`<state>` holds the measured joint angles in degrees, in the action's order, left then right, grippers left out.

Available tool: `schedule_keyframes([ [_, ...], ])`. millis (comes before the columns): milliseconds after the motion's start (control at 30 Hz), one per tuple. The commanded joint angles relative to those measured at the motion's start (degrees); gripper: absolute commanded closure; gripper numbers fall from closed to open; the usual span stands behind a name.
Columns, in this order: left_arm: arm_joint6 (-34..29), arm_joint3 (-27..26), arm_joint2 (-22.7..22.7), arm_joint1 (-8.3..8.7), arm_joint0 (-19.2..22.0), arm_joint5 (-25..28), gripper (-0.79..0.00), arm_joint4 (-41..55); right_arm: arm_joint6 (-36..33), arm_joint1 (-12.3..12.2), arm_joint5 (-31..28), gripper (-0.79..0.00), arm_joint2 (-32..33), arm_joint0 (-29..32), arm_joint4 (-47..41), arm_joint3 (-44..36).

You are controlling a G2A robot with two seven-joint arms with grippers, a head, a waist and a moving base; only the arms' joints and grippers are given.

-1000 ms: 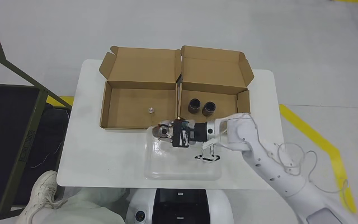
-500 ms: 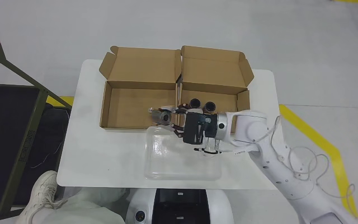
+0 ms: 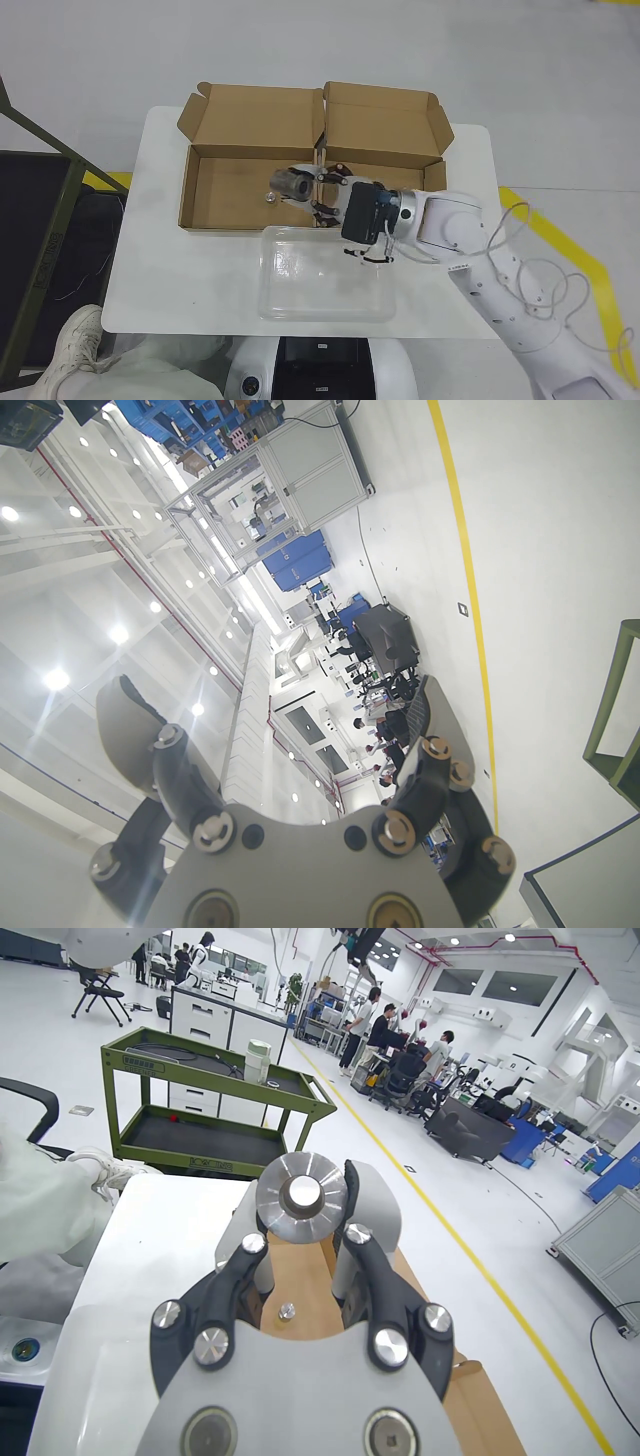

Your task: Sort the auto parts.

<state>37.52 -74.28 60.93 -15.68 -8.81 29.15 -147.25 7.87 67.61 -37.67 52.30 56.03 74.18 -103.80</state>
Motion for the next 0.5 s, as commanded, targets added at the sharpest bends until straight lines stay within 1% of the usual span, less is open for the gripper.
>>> schedule_keyframes([
  [0, 0.0, 0.0, 0.0, 0.0, 0.0, 0.0, -0.785, 0.0, 0.6, 0.02, 0.52, 0.0, 0.31, 0.35, 0.24, -0.13],
  [467, 0.0, 0.0, 0.0, 0.0, 0.0, 0.0, -0.785, 0.0, 5.17, -0.24, 2.5, 0.0, 2.95, 3.73, 4.36, -2.34],
])
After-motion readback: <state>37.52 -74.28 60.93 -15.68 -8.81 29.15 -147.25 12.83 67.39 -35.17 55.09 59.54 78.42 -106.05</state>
